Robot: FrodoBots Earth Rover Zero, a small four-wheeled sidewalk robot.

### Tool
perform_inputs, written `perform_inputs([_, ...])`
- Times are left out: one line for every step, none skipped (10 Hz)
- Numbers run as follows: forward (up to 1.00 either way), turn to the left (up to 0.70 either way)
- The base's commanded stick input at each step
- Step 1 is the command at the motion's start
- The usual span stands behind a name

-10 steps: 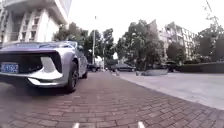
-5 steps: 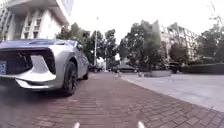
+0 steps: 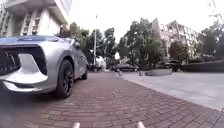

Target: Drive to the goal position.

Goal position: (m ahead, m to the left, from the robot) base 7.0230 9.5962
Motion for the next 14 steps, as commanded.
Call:
perform_inputs([0.45,0.00])
perform_inputs([0.45,0.00])
perform_inputs([0.45,0.00])
perform_inputs([0.45,0.00])
perform_inputs([0.45,0.08])
perform_inputs([0.45,0.27])
perform_inputs([0.45,0.27])
perform_inputs([0.45,0.27])
perform_inputs([0.45,0.27])
perform_inputs([0.45,0.27])
perform_inputs([0.45,0.27])
perform_inputs([0.45,0.27])
perform_inputs([0.45,0.27])
perform_inputs([0.45,0.10])
